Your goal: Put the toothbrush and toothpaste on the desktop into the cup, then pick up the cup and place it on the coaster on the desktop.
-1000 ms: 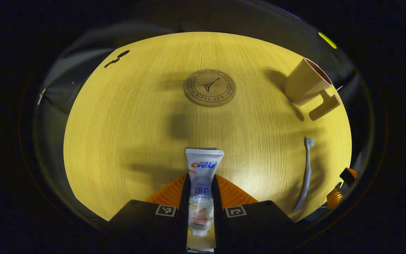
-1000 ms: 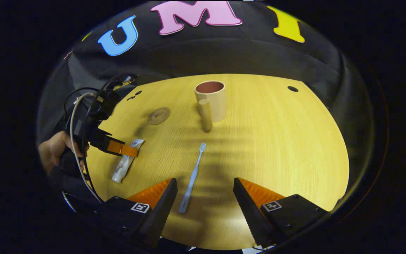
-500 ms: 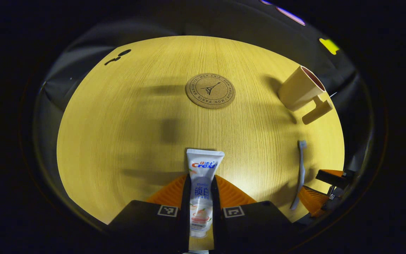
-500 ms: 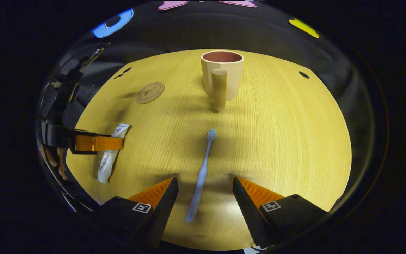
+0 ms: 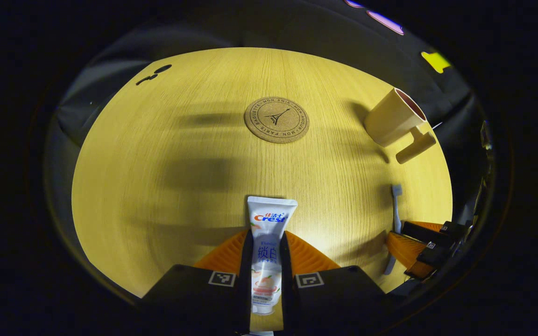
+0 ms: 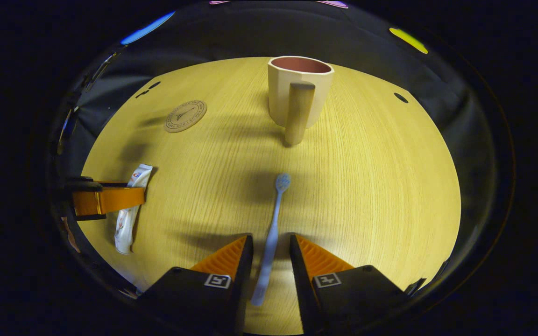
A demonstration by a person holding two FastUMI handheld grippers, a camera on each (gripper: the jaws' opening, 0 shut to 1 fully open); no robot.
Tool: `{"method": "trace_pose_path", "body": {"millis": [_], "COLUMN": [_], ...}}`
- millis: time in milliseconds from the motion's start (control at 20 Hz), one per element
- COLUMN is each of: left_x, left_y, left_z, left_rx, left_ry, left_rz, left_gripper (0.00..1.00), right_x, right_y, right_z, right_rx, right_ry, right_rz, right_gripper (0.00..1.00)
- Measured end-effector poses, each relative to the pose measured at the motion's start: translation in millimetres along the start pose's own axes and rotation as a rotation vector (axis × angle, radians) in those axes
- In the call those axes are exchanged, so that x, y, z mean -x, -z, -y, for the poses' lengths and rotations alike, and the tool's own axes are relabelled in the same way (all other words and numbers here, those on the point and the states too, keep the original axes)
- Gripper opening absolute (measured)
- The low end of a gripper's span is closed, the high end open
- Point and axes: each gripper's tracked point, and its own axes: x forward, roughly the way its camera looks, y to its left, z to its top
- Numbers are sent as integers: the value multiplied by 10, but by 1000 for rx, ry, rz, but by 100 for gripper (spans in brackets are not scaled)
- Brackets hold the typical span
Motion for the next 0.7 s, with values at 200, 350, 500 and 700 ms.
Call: {"method": "trace_pose_path", "body": {"millis": [200, 350, 500, 700], "left_x": [-8, -22, -23, 3], "left_y": [12, 30, 30, 66], "left_z": [2, 15, 28, 39], "left_rx": [-47, -111, -114, -95], "left_ry": [-32, -68, -67, -62], "left_rz": [0, -7, -8, -1], "left_gripper": [33, 33, 33, 33], "right_x": [-3, 8, 13, 98], "right_y": [-13, 7, -6, 22], "right_z": [4, 10, -17, 100], "right_rx": [-29, 30, 45, 82], "right_ry": [-31, -62, -105, -131], "right_rz": [-56, -76, -49, -15], "right_gripper": [15, 11, 7, 5]}}
